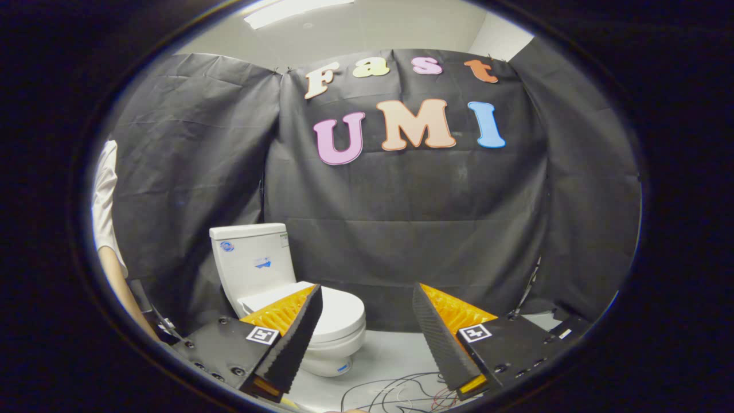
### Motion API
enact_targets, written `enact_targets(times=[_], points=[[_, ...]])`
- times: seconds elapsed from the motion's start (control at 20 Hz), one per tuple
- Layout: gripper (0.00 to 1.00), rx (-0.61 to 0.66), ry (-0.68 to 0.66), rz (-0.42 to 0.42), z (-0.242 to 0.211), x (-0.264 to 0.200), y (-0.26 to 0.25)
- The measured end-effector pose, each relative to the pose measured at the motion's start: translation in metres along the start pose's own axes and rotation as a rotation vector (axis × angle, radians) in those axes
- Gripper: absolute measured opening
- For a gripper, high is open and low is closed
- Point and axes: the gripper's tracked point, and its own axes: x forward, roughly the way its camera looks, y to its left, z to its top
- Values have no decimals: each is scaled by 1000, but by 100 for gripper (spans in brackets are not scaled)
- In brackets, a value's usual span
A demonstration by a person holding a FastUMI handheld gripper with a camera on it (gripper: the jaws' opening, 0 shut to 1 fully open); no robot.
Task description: Open the toilet lid.
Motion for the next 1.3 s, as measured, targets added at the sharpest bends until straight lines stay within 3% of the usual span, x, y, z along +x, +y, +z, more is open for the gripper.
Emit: enact_targets(times=[0.25,0.5,0.7,1.0,1.3], points=[[98,-15,52,6,-9,33,5],[97,-52,-40,-7,15,57,11],[97,-34,-108,-96,31,70,15],[98,-74,-105,-226,33,73,44],[96,-97,-253,-305,66,71,74]])
